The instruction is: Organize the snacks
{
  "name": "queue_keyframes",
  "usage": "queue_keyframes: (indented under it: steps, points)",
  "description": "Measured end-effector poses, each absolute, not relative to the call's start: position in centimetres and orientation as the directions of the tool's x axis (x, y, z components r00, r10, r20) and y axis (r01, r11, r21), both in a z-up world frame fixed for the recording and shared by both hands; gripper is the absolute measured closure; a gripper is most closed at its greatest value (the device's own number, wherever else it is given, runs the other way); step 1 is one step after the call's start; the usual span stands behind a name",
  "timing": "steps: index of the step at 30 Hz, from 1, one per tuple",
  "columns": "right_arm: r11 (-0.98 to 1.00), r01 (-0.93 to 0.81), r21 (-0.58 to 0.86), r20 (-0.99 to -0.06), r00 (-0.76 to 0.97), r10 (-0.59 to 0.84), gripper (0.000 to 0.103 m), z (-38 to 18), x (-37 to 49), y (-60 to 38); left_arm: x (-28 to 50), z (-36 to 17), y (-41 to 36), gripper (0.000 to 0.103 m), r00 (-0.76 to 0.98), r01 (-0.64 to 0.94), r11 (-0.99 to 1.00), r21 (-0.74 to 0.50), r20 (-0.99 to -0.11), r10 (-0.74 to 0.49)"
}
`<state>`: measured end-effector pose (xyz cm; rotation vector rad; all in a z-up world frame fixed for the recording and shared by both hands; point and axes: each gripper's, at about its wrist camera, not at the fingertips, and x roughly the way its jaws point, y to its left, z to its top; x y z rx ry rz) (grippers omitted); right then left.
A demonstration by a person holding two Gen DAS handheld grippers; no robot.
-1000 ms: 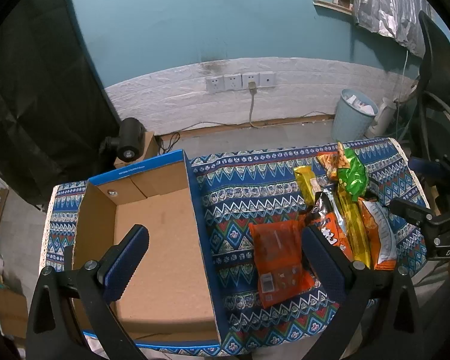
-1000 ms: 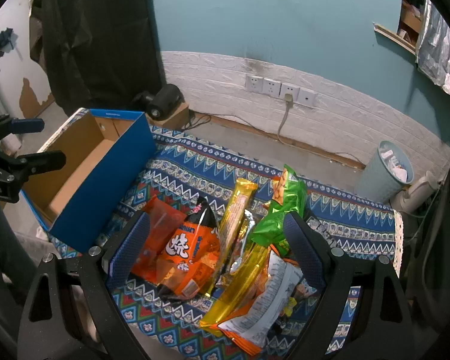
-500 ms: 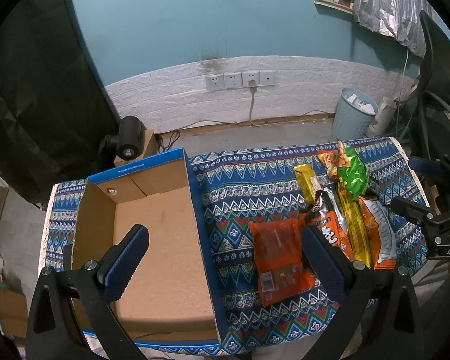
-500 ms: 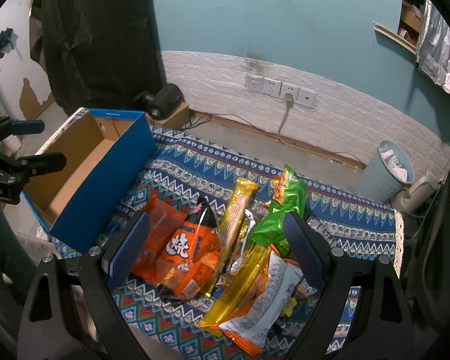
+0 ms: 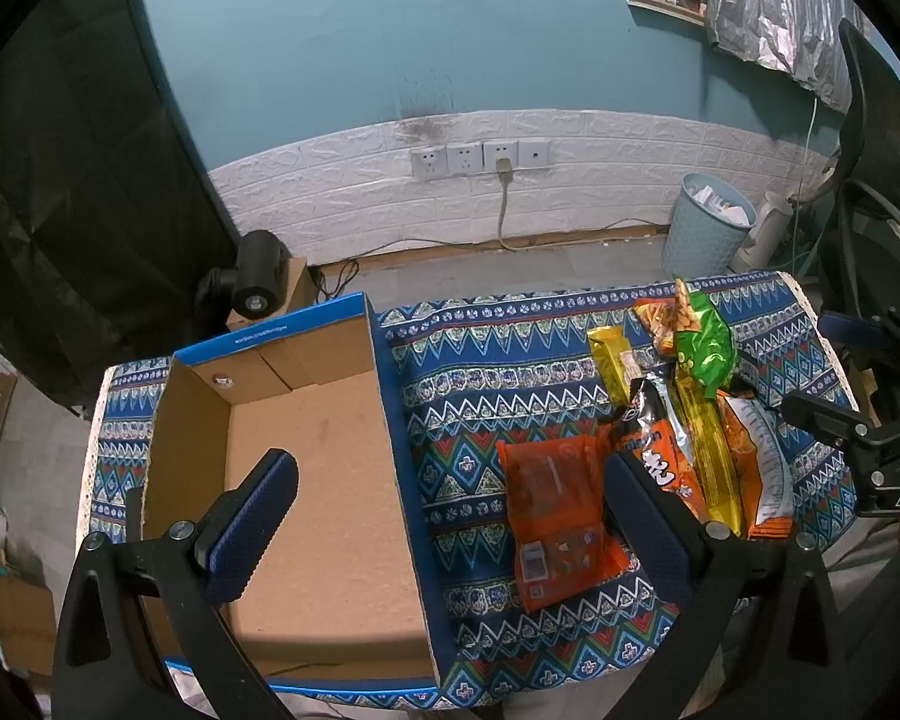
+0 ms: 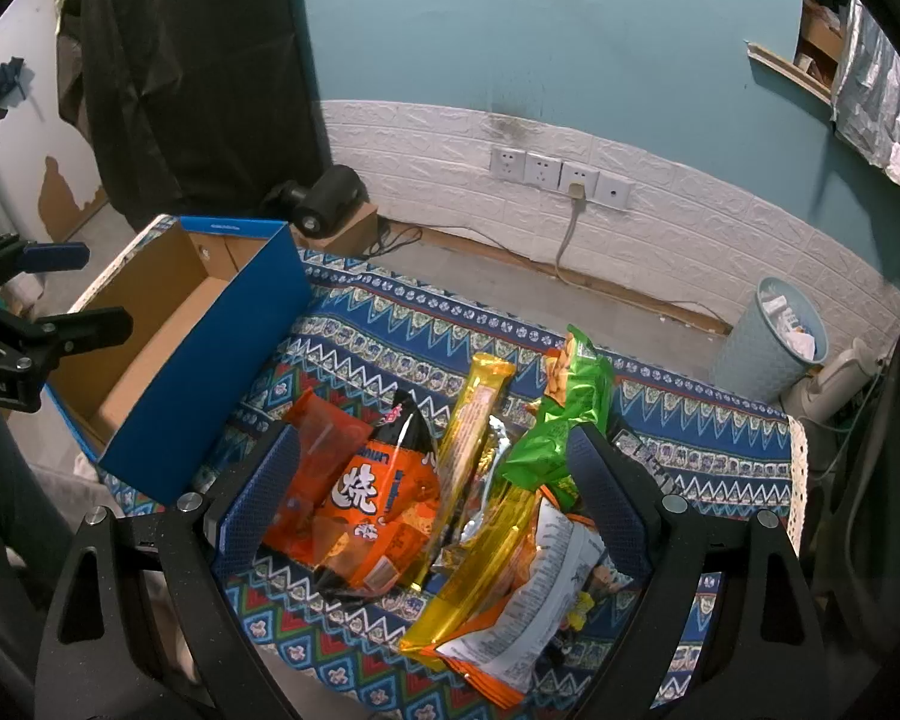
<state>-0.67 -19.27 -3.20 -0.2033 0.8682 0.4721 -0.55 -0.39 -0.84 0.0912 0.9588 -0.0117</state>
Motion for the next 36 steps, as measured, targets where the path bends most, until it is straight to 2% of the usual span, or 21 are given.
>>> queue_keyframes:
  steps: [36]
  points:
    - [0.886, -0.464, 0.013, -0.786, 0.543, 0.296, 0.014, -3.66, -0.45, -19.71, -0.36, -1.41, -0.87, 0.0, 0.556, 0.052, 0.997, 0.06, -0.831, 0.021]
